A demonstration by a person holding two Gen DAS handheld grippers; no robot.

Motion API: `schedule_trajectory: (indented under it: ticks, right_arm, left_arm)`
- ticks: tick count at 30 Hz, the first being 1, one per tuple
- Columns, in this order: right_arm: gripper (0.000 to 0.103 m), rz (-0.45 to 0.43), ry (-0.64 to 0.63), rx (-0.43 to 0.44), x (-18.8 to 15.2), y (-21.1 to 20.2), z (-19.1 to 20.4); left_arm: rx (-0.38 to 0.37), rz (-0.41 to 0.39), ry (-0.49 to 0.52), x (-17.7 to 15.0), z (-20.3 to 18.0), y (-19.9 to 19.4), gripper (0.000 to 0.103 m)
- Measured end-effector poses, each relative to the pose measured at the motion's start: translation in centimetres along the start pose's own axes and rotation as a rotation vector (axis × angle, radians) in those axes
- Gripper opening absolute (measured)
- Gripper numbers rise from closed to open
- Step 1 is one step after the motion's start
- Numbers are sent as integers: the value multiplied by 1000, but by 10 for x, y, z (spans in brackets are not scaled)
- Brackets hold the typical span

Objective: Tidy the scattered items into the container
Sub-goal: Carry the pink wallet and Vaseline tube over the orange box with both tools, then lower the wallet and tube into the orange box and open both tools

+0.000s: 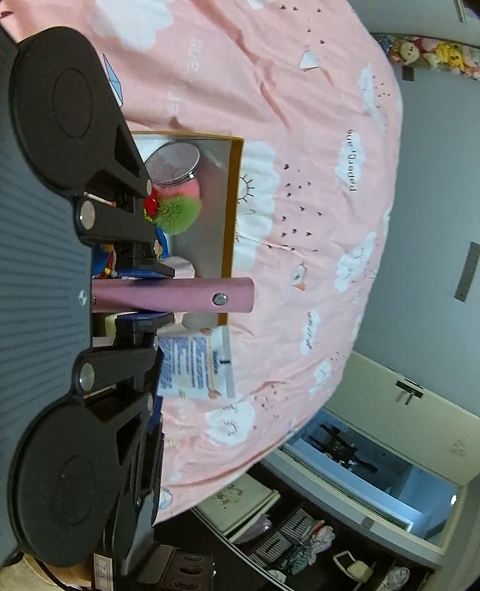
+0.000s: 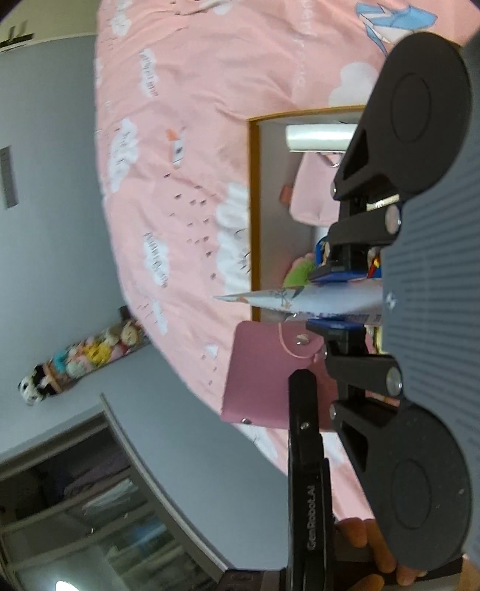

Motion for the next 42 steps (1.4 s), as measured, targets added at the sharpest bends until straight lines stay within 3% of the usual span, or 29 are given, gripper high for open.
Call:
schedule_trajectory:
  ticks: [8, 11, 19, 29, 35, 42]
  right_arm:
    - [22, 121, 48, -40, -7, 51, -16]
    - [22, 153, 51, -48, -10, 65, -18]
    - [23, 216, 89, -17, -12, 87, -25]
    - [25, 249, 98, -26, -13, 100, -24]
    - [36, 231, 61, -66, -11, 92, -22]
    - [37, 198, 13, -134, -10, 80, -20]
  left_arm:
    - [84, 122, -42, -9, 25, 48, 20]
    - [83, 159, -56, -12, 32, 57, 20]
    - [92, 193, -65, -11, 37, 65, 20]
    - [139, 195, -62, -10, 34, 68, 22]
    - [181, 173, -55, -10, 34, 59, 30]
    - [175, 136, -80, -10, 37, 43, 31]
Point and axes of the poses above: each gripper's, at about its wrist camera, not at the fingertips, and y roughly the way its jaws point, z to its left, x to its top, the point moved 2 cm from there along y, roughly the way its jaws point, and after that the axes turned 9 degrees about z, right-handed, at the moved point
